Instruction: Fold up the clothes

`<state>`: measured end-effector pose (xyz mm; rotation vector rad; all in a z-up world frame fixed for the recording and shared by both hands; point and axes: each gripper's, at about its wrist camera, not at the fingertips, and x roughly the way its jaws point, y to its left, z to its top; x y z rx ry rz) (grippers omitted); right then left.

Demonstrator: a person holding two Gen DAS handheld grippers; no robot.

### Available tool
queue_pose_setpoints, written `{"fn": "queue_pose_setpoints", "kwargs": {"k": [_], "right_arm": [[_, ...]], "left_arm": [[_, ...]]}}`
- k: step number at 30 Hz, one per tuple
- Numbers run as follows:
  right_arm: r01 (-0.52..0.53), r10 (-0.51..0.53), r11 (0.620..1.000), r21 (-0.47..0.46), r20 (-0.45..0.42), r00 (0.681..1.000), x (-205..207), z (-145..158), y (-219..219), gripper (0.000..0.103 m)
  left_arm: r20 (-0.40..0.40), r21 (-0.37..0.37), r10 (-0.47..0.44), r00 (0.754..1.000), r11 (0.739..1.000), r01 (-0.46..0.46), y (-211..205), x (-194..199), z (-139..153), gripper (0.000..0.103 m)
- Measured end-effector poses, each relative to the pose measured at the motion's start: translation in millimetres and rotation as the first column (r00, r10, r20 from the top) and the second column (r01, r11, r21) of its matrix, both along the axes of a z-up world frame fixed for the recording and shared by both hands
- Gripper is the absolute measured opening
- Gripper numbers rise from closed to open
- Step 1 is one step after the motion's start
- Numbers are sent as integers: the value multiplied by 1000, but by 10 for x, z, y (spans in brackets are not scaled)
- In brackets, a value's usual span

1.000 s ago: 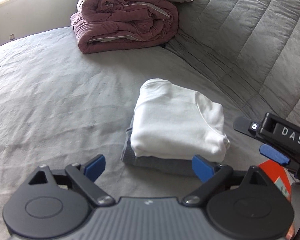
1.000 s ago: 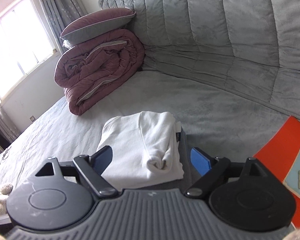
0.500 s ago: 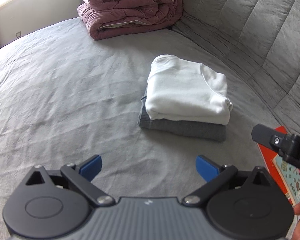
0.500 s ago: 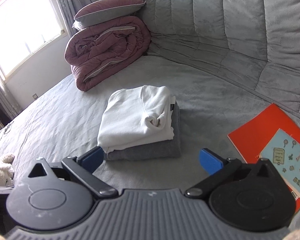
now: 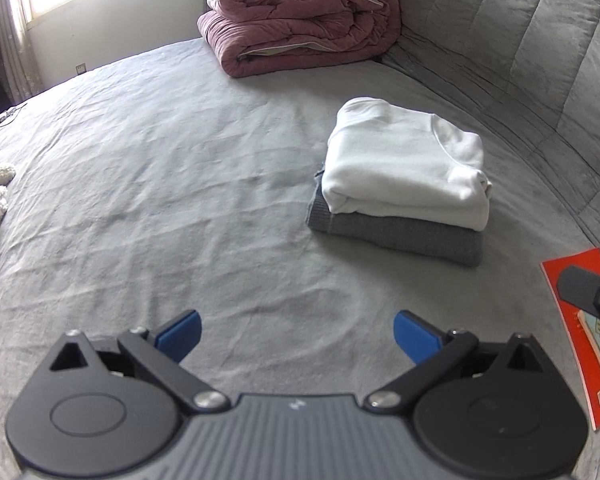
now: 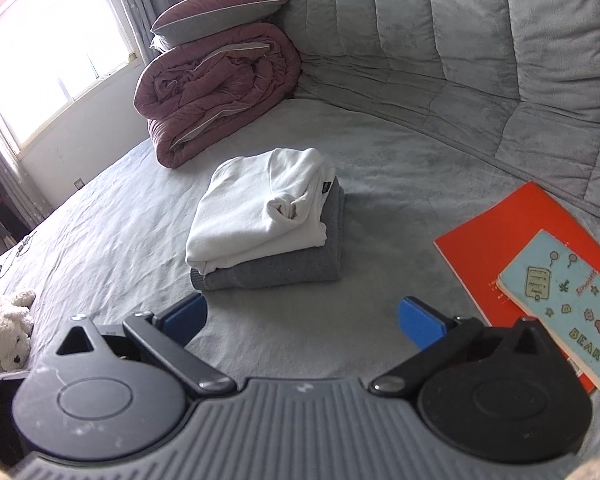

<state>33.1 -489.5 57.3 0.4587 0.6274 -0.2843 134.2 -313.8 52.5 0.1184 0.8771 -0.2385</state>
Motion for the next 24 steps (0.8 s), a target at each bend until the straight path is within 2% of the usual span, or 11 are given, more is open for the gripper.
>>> {"fn": "queue_pose_setpoints", "kwargs": {"k": [14,24], "right_arm": [[-16,16,1000,8,-8,1000,-86,-34,-49,103],[-35,35,999,9,0,999,-74,-13,-3,103]], "left_arm": [[26,-5,30,999,1000,-30,-127,-156,-15,102],[28,24,28,999,999,-28,-124,-177,-37,102]]}}
